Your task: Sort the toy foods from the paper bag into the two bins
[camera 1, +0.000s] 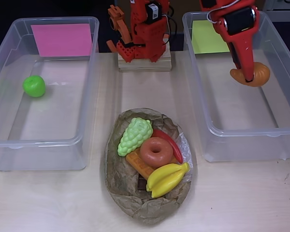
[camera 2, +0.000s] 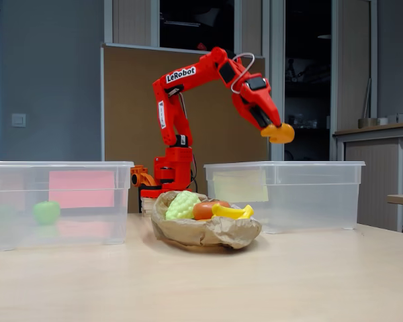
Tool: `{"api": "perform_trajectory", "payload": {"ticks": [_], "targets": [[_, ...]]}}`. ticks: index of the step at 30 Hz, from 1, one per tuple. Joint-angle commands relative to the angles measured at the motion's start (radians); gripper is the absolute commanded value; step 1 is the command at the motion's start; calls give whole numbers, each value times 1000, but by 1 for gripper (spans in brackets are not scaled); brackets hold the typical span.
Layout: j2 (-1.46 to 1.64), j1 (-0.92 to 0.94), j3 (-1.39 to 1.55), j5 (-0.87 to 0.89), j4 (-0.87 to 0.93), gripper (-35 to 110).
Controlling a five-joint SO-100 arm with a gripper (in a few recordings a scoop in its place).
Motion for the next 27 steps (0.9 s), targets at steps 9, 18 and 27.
{"api": "perform_trajectory", "payload": {"ticks": [9, 18, 27], "targets": [[112, -238, 431, 540, -227, 7], [41, -348, 535, 804, -282, 7], [-74, -416, 543, 936, -367, 6]]}}
